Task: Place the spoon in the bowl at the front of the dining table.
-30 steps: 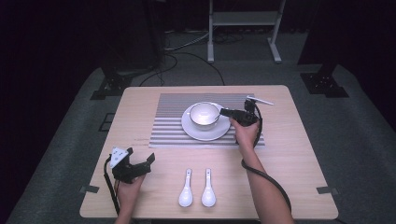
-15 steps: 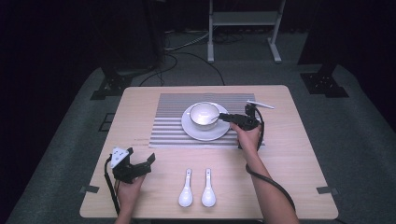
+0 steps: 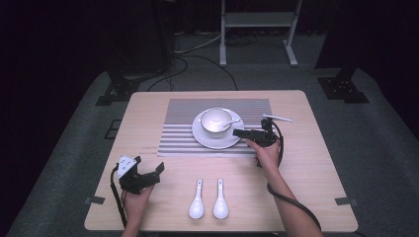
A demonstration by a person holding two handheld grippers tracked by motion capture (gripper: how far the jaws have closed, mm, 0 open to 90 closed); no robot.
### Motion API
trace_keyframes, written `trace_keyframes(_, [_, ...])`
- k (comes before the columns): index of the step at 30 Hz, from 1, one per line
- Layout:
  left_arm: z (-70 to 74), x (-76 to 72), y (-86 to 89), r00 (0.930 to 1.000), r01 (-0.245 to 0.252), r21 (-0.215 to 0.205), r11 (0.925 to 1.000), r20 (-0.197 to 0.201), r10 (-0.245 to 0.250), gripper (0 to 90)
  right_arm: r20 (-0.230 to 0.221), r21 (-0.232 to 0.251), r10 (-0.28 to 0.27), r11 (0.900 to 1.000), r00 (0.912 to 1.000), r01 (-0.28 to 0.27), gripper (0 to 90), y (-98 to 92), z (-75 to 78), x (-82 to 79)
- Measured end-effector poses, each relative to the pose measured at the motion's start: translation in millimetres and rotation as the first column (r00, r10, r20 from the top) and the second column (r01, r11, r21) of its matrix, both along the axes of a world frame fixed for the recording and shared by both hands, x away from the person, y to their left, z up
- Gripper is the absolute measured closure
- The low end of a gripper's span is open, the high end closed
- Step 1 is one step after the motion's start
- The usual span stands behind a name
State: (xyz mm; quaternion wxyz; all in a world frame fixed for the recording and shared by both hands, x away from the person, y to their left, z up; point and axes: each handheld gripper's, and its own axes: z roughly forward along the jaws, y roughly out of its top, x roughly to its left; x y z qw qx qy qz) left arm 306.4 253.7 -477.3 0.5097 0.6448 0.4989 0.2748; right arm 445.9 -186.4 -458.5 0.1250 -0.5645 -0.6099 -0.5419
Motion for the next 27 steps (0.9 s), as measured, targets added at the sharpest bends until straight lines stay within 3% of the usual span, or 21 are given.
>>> trace_keyframes(21, [0.0,0.1,-0.6,1.0,0.002,0.006,1.0,0.0,-0.002,0.0,0.019,-0.045,0.072,0.996,0.9972,-0.071,48.8,-9.5,-5.3,-32.1])
trace_keyframes(27, [0.0,0.1,-0.6,1.0,0.001,0.006,1.0,0.0,-0.001,0.0,0.022,-0.037,0.104,0.994,0.9944,-0.103,46.7,-13.0,-3.8,-40.1])
